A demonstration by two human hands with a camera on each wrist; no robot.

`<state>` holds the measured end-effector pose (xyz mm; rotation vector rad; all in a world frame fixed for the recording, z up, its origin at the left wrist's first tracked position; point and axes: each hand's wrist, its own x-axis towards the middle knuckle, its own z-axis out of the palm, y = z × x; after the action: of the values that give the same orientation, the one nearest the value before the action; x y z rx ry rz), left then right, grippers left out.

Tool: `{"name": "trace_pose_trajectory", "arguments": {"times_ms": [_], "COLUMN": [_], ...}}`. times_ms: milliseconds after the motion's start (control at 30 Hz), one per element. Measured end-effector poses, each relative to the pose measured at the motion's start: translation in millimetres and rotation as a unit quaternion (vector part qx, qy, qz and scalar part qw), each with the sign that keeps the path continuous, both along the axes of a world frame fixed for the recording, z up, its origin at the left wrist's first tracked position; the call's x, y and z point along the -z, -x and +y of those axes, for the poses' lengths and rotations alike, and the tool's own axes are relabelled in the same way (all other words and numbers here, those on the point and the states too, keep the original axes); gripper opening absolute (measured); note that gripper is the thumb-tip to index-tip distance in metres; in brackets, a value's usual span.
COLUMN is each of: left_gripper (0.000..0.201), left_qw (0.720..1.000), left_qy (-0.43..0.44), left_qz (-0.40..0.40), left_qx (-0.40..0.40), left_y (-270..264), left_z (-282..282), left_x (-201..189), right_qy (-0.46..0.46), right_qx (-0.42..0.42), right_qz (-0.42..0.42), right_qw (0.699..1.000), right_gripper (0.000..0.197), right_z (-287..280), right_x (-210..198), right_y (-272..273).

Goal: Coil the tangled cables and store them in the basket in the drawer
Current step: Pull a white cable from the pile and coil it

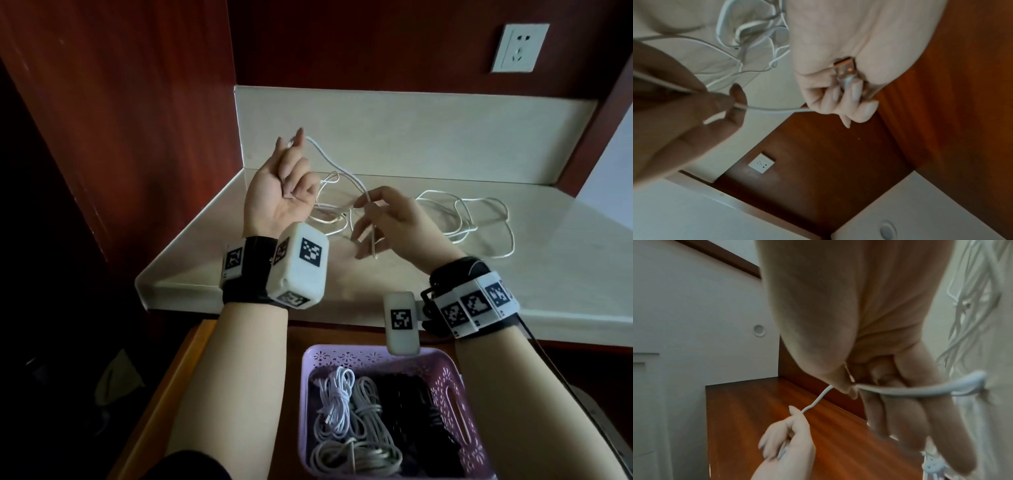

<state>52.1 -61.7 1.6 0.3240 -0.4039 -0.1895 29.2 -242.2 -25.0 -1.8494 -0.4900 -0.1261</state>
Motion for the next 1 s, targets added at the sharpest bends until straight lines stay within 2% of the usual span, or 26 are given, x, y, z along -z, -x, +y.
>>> {"name": "trace_pose_trajectory", "arguments": {"times_ms": [100,233,300,333,367,433,500,533,600,667,733,833,867,1000], "left_gripper": [0.037,0.033,0.037,0.036,0.033,0.023,0.022,0.024,0.021,0.021,0.020,0.016,0.016,0.026], "left_qw": [0.999,0.989,0.977,0.959,0.928,0.837,0.746,0.715,0.673,0.665,0.676,0.641,0.638,0.627], "left_qy": [-0.014,0.063,-0.018,-0.096,-0.178,-0.327,-0.456,-0.496,-0.548,-0.571,-0.588,-0.652,-0.664,-0.705], "left_qz": [0.008,-0.029,-0.062,-0.068,-0.068,-0.074,-0.097,-0.098,-0.094,-0.099,-0.110,-0.135,-0.143,-0.184], "left_qx": [-0.051,-0.128,-0.202,-0.258,-0.320,-0.433,-0.475,-0.482,-0.487,-0.471,-0.431,-0.383,-0.363,-0.274], "left_y": [9,12,9,5,1,-7,-16,-18,-20,-14,-7,8,13,32], "left_z": [-3,5,11,12,13,16,21,23,26,26,19,5,0,-14], "left_x": [-7,-7,-8,-7,-6,-5,0,3,11,19,23,15,13,6], "right_qy": [0.043,0.204,0.240,0.256,0.277,0.317,0.320,0.312,0.271,0.203,0.140,0.077,0.063,0.020], "right_qx": [0.002,-0.006,-0.040,-0.058,-0.073,-0.098,-0.125,-0.124,-0.087,-0.022,0.041,0.112,0.139,0.236], "right_qz": [0.033,-0.033,-0.053,-0.060,-0.064,-0.057,-0.060,-0.074,-0.132,-0.226,-0.284,-0.314,-0.322,-0.330], "right_qw": [0.999,0.978,0.968,0.963,0.956,0.942,0.937,0.939,0.949,0.952,0.948,0.940,0.934,0.914], "right_gripper": [0.016,0.023,0.017,0.013,0.014,0.023,0.029,0.028,0.024,0.021,0.016,0.009,0.010,0.029], "right_z": [11,10,6,4,2,2,4,6,5,1,-5,-10,-10,-9], "right_x": [8,7,5,4,3,-1,-4,-5,-7,-11,-19,-27,-28,-26], "right_y": [-2,-1,1,2,3,7,9,10,8,7,9,14,14,10]}}
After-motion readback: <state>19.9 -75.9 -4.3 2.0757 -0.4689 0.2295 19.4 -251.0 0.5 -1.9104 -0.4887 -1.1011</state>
